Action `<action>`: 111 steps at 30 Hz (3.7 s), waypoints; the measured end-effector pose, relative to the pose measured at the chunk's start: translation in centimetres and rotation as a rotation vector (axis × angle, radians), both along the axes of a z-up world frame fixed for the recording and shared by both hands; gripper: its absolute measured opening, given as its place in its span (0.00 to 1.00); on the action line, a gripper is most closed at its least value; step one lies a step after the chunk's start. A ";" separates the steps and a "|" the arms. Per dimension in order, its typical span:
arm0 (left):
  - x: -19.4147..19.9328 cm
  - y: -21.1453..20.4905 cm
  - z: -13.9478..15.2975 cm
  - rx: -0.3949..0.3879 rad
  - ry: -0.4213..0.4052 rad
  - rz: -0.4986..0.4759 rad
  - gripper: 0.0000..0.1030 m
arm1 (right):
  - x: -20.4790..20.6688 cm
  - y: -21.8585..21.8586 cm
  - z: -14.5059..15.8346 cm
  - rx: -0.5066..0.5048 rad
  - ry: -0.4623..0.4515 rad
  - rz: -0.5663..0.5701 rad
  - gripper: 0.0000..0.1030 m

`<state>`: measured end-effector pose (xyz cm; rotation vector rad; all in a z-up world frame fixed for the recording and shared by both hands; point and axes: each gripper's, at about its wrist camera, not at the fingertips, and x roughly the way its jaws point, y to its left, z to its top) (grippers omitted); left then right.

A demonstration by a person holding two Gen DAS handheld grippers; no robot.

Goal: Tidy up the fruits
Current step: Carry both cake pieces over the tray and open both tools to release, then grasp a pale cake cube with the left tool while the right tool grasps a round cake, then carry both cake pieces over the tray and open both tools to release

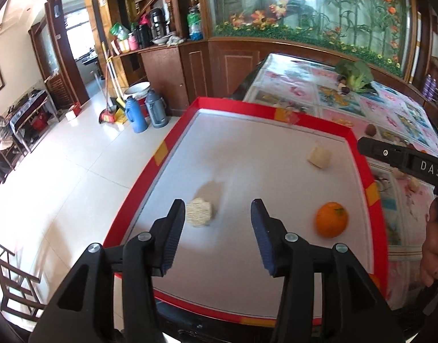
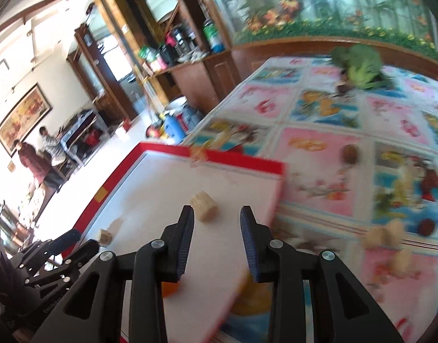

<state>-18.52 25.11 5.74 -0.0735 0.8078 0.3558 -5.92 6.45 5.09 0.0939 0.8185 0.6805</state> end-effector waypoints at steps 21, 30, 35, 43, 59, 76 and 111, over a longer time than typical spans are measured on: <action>1.3 -10.3 1.9 -0.013 -0.007 -0.275 0.55 | 0.6 -11.6 -2.9 -0.211 0.038 -0.203 0.35; 4.0 -13.3 2.9 0.016 -0.017 -0.360 0.56 | 1.0 -11.4 -4.0 -0.250 0.037 -0.203 0.18; 6.8 -15.5 2.7 0.005 0.002 -0.441 0.56 | 1.2 -13.3 -4.0 -0.225 0.038 -0.220 0.18; 12.6 -19.2 0.5 -0.055 0.075 -0.579 0.56 | 1.1 -16.6 -3.8 -0.239 0.033 -0.246 0.18; 18.1 -24.4 -3.7 -0.052 0.193 -0.754 0.36 | 1.2 -18.4 -3.9 -0.194 0.049 -0.242 0.20; 14.9 -21.1 -0.3 -0.141 0.091 -0.653 0.30 | 1.0 -17.7 -3.3 -0.147 0.005 -0.235 0.22; 4.0 0.3 -1.1 0.003 0.079 -0.056 0.53 | 0.5 3.1 -1.6 -0.129 0.021 0.089 0.27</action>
